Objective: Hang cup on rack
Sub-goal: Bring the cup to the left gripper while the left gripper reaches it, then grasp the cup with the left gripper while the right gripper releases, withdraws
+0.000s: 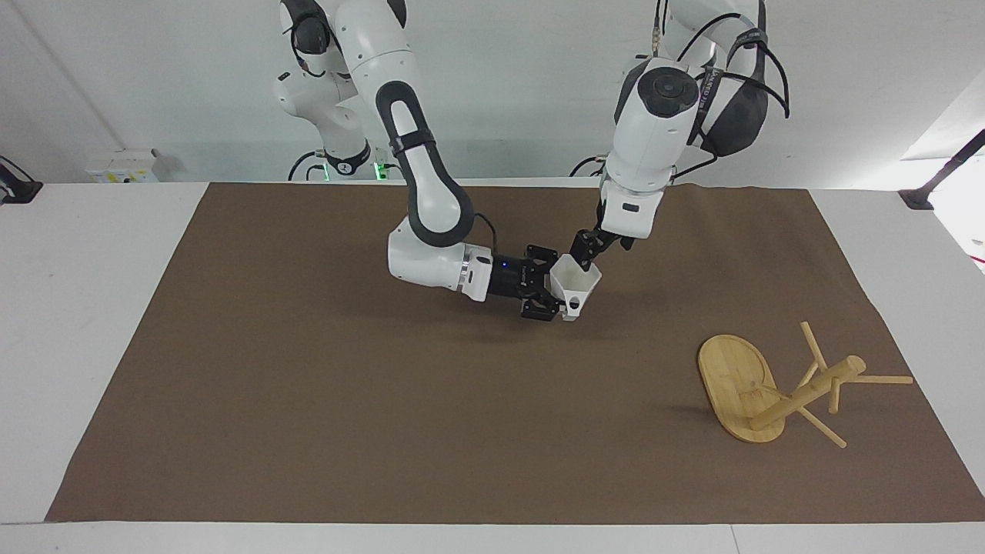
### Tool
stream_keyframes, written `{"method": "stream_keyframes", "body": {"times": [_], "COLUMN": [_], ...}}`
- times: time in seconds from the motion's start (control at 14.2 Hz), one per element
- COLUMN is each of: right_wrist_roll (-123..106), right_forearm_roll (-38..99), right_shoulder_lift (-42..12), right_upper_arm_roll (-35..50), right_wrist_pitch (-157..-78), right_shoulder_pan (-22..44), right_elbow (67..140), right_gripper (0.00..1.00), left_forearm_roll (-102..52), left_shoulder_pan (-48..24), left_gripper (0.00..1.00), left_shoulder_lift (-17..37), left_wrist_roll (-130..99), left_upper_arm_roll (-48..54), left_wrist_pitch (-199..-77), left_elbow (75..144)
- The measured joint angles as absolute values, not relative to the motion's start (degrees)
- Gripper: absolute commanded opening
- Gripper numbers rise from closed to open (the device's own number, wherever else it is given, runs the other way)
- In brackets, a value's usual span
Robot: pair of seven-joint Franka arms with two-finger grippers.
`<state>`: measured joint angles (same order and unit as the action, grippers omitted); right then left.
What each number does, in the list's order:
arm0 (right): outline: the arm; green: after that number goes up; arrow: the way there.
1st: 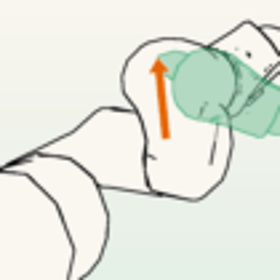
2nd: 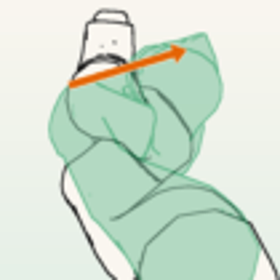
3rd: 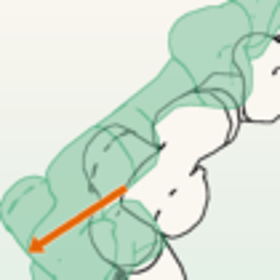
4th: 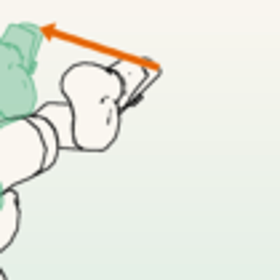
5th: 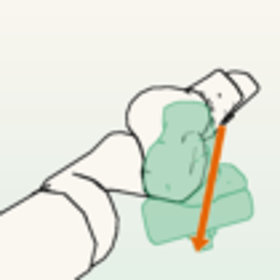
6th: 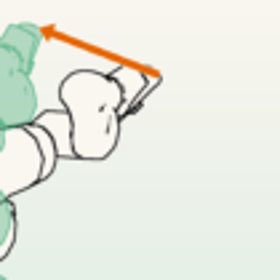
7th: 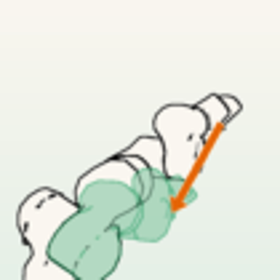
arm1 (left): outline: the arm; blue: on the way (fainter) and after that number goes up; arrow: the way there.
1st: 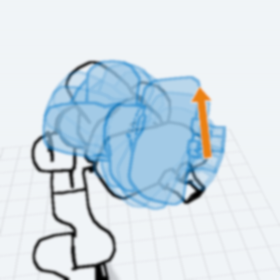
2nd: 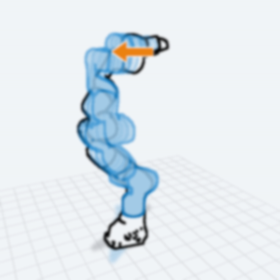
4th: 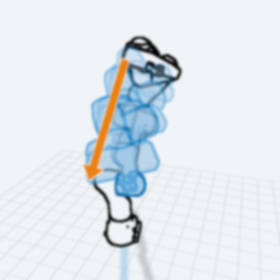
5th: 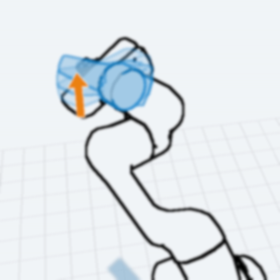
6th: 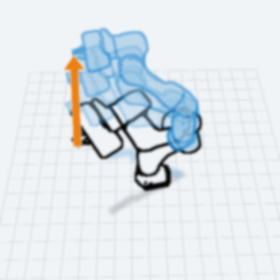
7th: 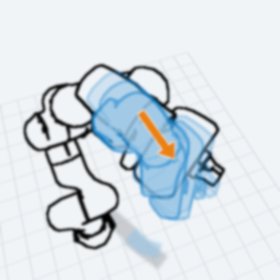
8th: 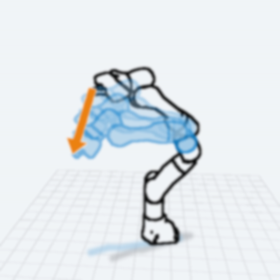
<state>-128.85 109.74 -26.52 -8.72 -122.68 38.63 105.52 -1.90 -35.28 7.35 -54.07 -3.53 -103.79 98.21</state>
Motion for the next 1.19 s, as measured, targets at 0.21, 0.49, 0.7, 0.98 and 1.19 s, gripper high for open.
{"method": "stream_keyframes", "body": {"times": [0.21,0.49,0.7,0.98,1.19], "right_wrist_roll": [-128.85,-128.88,-129.44,-129.45,-129.45], "right_forearm_roll": [109.75,109.75,109.72,109.94,109.98], "right_shoulder_lift": [-26.52,-26.52,-26.54,-26.58,-26.59], "right_upper_arm_roll": [-8.73,-8.73,-8.69,-8.73,-9.07], "right_wrist_pitch": [-122.68,-122.68,-122.65,-123.14,-122.75], "right_shoulder_pan": [38.63,38.63,38.75,38.7,37.32], "right_elbow": [105.52,105.52,105.47,105.37,105.52], "right_gripper": [0.38,0.39,0.5,1.0,1.0], "left_forearm_roll": [-3.15,-4.15,-4.37,-4.8,-4.8], "left_shoulder_pan": [-35.35,-35.35,-35.46,-35.49,-34.46], "left_gripper": [0.03,0.0,0.0,0.0,0.0], "left_shoulder_lift": [7.38,7.38,7.38,7.35,7.38], "left_wrist_roll": [-54.75,-55.03,-54.14,-54.52,-56.54], "left_upper_arm_roll": [-3.53,-3.58,-3.59,-3.61,-4.37], "left_wrist_pitch": [-106.32,-109.47,-110.07,-110.2,-112.95], "left_elbow": [100.57,101.68,101.79,101.88,102.05]}}
